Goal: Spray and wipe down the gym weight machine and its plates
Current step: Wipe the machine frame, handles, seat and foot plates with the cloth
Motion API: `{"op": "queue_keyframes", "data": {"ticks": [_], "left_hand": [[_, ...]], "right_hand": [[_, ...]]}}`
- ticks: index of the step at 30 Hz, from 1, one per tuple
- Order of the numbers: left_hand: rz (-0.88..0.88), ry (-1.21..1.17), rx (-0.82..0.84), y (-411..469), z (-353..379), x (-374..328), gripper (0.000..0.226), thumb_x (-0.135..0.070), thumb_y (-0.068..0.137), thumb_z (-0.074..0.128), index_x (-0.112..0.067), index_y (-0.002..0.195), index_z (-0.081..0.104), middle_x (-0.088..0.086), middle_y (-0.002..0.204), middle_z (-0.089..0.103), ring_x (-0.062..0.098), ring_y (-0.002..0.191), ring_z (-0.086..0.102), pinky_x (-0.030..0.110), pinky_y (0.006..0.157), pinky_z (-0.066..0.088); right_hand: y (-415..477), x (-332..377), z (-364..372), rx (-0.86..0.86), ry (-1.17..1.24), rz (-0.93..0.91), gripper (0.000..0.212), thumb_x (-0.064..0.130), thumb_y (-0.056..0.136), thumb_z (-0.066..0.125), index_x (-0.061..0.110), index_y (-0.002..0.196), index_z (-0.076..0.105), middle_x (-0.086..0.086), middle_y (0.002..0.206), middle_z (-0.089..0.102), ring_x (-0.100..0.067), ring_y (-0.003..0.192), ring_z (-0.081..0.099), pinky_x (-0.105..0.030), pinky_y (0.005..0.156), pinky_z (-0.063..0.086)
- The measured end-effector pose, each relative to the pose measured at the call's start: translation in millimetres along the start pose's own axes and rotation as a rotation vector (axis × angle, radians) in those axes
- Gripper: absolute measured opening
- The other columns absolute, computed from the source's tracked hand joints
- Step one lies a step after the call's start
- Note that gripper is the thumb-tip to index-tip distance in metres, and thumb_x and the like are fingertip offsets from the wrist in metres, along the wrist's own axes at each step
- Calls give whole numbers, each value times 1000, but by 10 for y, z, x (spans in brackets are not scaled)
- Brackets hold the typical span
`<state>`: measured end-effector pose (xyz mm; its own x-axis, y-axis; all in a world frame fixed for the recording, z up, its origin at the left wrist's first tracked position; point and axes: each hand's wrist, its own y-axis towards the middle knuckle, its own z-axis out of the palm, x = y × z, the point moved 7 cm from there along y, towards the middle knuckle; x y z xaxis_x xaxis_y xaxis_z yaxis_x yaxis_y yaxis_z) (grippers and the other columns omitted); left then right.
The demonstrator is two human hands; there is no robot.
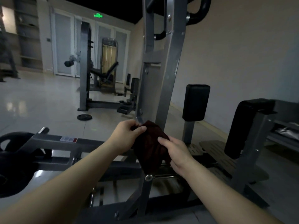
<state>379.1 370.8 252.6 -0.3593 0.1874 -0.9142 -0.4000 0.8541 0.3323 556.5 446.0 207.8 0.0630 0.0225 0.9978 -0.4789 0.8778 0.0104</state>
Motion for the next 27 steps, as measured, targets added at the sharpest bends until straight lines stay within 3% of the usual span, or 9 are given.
{"op": "queue_keyframes", "data": {"ticks": [4,9,16,19,22,25,27], "left_hand": [[66,-26,-28,156,12,-150,8,-20,94,72,-17,101,70,0,91,74,5,77,70,16,64,52],[184,-96,-133,346,-40,-555,25,-12,89,76,-21,110,66,-7,94,73,9,90,71,28,80,60],[445,-158,-176,1015,-153,-1589,12,-14,91,74,-22,99,72,-8,87,74,4,80,71,14,68,53],[470,-154,-152,1276,-296,-2181,11,-17,92,73,-26,98,74,-8,86,74,5,80,71,14,67,54],[510,-47,-149,1561,-549,-2926,13,-20,90,75,-31,96,77,-9,89,71,12,84,69,25,73,57],[438,15,-156,1930,-840,-3653,10,-23,86,80,-33,87,77,-9,84,70,11,79,69,39,76,59],[368,50,-148,2109,-1026,-4134,11,-24,85,82,-32,82,75,-10,81,70,8,77,68,40,77,58]], "right_hand": [[148,313,6,-39,81,-96,20,18,102,61,14,121,67,-9,110,77,-26,107,72,-51,105,52],[268,954,8,-123,95,-337,20,22,102,61,19,121,66,-3,109,77,-19,106,73,-48,102,55],[498,2121,21,-181,200,-575,22,21,101,61,15,120,67,-5,112,76,-20,109,72,-42,98,56],[562,2755,116,-176,294,-548,18,20,102,57,16,115,68,-8,109,77,-21,107,73,-42,95,55],[565,3531,298,-143,414,-443,22,19,102,54,15,119,67,-10,111,76,-23,106,73,-41,92,55],[572,4315,476,-117,516,-304,31,23,101,54,15,129,65,-13,119,74,-29,112,71,-48,100,52],[548,4719,638,-89,587,-139,40,30,96,56,12,131,66,-16,122,72,-33,116,69,-52,107,47]]}}
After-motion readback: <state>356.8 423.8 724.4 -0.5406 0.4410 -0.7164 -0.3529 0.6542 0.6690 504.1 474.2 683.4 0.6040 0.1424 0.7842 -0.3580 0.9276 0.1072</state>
